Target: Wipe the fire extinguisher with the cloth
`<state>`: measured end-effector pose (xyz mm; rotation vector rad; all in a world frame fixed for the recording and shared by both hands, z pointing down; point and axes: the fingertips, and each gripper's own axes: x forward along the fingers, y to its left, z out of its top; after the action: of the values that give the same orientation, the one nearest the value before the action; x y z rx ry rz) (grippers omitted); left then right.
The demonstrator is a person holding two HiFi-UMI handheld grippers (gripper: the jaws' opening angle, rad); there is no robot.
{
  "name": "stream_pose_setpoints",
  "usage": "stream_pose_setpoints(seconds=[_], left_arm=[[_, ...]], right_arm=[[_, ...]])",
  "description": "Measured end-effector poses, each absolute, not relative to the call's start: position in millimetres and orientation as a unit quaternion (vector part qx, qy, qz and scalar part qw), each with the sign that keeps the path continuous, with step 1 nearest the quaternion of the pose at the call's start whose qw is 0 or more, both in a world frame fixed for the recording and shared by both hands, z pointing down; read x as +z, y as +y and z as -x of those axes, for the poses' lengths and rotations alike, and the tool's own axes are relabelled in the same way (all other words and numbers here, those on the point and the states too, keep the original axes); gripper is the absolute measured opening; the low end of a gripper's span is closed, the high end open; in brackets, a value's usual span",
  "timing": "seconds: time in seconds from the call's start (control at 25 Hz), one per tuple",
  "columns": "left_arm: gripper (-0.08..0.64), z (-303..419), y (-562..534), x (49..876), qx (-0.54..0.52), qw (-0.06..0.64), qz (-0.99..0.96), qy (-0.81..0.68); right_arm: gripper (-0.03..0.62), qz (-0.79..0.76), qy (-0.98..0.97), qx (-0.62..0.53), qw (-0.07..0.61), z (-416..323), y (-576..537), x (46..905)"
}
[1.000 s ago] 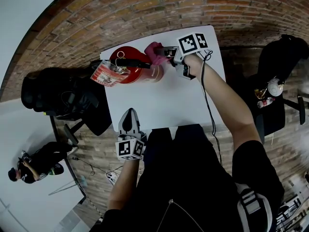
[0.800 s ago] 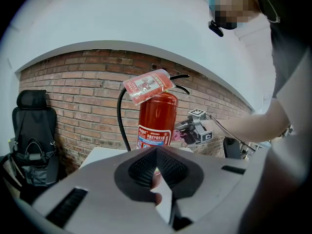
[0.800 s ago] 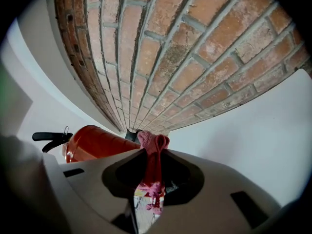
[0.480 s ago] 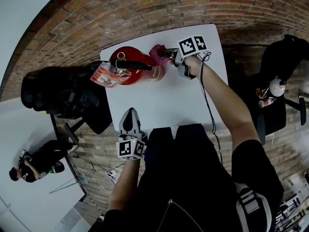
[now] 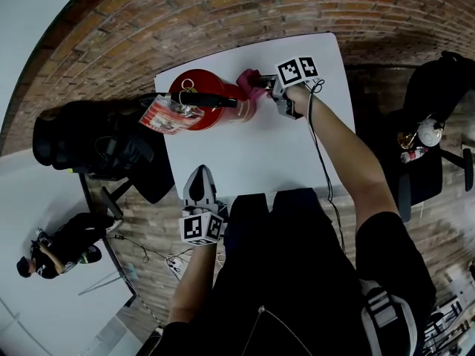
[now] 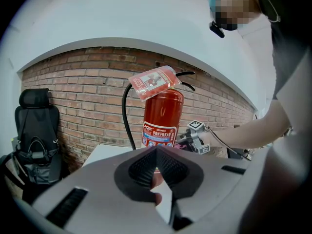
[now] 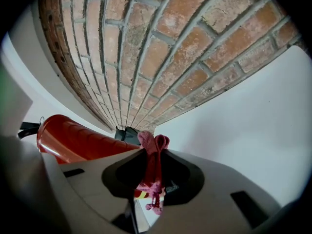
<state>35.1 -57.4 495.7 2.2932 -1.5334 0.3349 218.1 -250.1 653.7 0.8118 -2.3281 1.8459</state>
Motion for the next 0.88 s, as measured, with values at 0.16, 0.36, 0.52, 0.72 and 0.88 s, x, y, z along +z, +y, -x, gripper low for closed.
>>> stream_pose_setpoints(seconds=[0.16,0.36,0.52,0.72,0.88], left_arm=[[0.026,-32,-57,497,0.121,0.181,-0.811,-0.544],[0.026,-26,-56,499,0.123,0.183,-0.807,-0.548],[0.026,-20,-54,502,0.126,0.186,-0.804,-0.551],[0.026,-14,-54,506,0.127,0.190,-0.800,-0.554],[0.026,-11,-55,510,0.128,0.194,-0.800,-0.554]], right_arm=[[0.101,-0.271,-0.751,0.601,0.035,-219,-251,666],[0.101,-0.281,-0.741,0.608,0.049,-219,-248,691],[0.101,-0.294,-0.732,0.612,0.060,-219,-245,713],[0.101,-0.315,-0.717,0.618,0.066,-221,-241,737],[0.101,-0.337,-0.707,0.618,0.064,-221,-241,751]])
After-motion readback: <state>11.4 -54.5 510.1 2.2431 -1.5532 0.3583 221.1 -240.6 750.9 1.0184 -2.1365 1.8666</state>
